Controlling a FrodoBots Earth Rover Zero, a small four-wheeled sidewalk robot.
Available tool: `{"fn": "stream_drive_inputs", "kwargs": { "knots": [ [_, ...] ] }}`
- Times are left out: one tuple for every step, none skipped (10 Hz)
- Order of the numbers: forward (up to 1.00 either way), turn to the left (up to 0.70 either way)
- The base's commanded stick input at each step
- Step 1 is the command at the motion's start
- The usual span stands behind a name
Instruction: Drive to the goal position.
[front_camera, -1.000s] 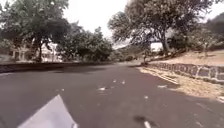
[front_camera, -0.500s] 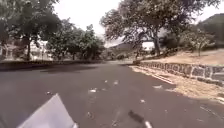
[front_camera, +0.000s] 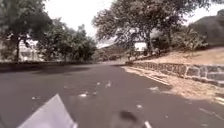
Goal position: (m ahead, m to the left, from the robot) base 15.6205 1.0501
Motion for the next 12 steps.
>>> {"fn": "stream_drive_inputs", "kwargs": {
  "knots": [
    [0.50, 0.00],
    [0.50, 0.00],
    [0.50, 0.00],
    [0.50, 0.00],
    [0.50, -0.01],
    [0.50, -0.19],
    [0.50, -0.37],
    [0.50, -0.50],
    [0.50, -0.50],
    [0.50, -0.50],
    [0.50, -0.42],
    [0.50, -0.24]
  ]
}}
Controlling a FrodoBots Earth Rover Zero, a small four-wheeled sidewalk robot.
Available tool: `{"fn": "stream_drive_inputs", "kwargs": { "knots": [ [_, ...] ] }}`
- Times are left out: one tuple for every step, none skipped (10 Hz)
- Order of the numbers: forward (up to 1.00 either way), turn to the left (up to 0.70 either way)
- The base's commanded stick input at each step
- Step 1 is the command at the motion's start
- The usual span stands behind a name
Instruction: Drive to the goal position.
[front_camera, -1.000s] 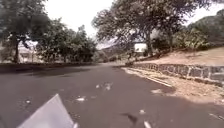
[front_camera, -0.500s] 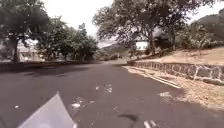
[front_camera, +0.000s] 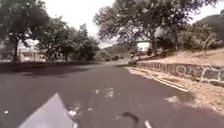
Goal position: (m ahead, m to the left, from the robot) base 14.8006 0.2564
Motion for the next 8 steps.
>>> {"fn": "stream_drive_inputs", "kwargs": {
  "knots": [
    [0.50, -0.06],
    [0.50, 0.00],
    [0.50, 0.00],
    [0.50, 0.00],
    [0.50, 0.00],
    [0.50, 0.00],
    [0.50, 0.00],
    [0.50, 0.00]
  ]
}}
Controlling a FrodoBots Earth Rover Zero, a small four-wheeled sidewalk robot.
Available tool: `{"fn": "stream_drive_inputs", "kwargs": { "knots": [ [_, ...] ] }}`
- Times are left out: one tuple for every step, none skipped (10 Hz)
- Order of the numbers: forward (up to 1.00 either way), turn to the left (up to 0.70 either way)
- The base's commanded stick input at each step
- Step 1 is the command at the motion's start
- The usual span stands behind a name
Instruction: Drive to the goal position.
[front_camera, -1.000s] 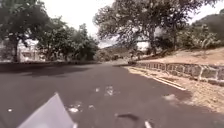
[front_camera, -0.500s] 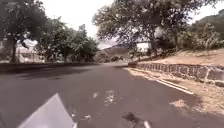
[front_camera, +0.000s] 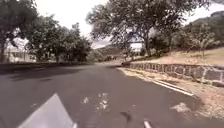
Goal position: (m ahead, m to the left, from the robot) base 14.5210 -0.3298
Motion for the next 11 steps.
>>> {"fn": "stream_drive_inputs", "kwargs": {
  "knots": [
    [0.50, 0.00],
    [0.50, 0.00],
    [0.50, 0.00],
    [0.50, 0.00],
    [0.50, 0.00],
    [0.50, 0.00],
    [0.50, 0.00],
    [0.50, 0.00],
    [0.50, 0.00],
    [0.50, 0.00],
    [0.50, 0.00]
  ]
}}
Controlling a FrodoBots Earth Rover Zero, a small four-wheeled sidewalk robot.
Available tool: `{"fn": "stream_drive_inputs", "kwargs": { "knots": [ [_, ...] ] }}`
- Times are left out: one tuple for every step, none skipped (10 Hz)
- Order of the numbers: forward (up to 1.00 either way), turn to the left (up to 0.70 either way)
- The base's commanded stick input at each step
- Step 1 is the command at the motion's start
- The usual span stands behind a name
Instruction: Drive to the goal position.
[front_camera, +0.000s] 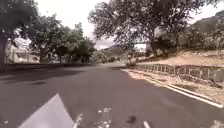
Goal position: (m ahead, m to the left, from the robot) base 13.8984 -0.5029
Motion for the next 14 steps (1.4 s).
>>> {"fn": "stream_drive_inputs", "kwargs": {
  "knots": [
    [0.50, 0.00],
    [0.50, 0.00],
    [0.50, 0.00],
    [0.50, 0.00],
    [0.50, 0.00],
    [0.50, 0.00],
    [0.50, -0.01],
    [0.50, -0.10],
    [0.50, -0.18],
    [0.50, -0.27],
    [0.50, -0.36],
    [0.50, -0.45],
    [0.50, -0.20],
    [0.50, -0.11]
  ]
}}
